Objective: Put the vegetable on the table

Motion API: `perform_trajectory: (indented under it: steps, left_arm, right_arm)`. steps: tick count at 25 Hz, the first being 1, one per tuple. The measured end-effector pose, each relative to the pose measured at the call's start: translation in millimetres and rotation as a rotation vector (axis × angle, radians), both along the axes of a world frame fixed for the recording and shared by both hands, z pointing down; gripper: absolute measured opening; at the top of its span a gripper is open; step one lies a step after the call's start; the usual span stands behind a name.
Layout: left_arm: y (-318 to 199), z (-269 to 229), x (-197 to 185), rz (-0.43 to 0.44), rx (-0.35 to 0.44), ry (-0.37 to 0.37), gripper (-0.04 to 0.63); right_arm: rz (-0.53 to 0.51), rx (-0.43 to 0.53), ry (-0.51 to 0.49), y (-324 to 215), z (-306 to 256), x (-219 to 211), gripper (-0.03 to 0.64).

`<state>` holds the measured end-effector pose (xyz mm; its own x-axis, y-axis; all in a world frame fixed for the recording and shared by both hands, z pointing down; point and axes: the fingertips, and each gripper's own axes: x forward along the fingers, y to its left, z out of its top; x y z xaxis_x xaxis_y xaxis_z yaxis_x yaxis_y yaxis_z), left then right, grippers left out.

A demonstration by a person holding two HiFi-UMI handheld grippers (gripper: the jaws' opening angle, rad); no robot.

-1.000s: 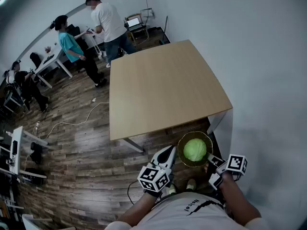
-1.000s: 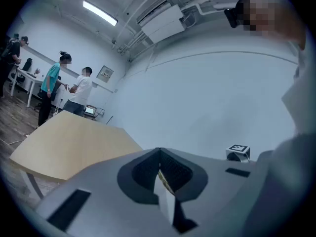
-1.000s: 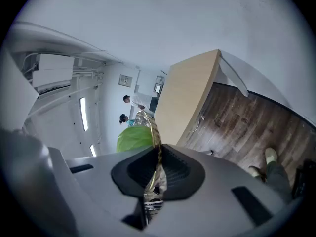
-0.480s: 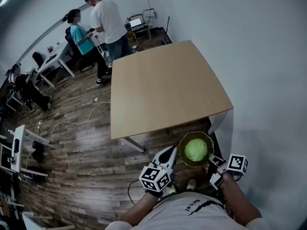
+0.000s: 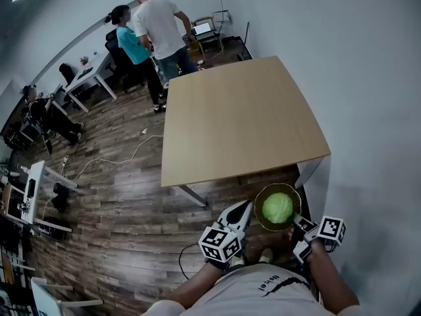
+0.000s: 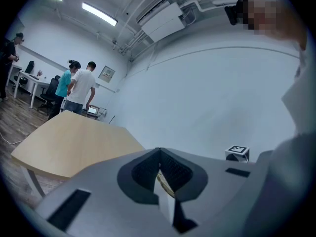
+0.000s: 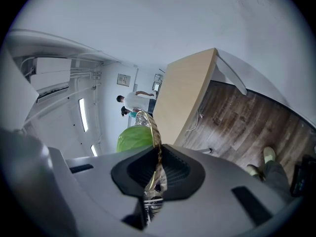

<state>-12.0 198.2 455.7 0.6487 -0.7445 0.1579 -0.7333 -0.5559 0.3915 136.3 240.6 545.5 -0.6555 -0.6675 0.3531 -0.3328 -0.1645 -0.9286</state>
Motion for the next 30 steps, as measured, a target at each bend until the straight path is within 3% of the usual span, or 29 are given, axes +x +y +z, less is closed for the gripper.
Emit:
perform_trajectory:
  steps: [17, 30]
  left_arm:
    - [-18.5, 5.0, 20.1, -0.044, -0.006, -0.022, 0.012]
    - [-102.2, 8.5, -10.7, -0.049, -0.008, 0.000, 0.012]
  right_arm:
    - [-0.050, 0.022, 0.001, -29.6, 5.9, 17.2, 0.029]
    - [-0.040, 0.001, -0.001, -106.3, 3.9, -16.8, 0.028]
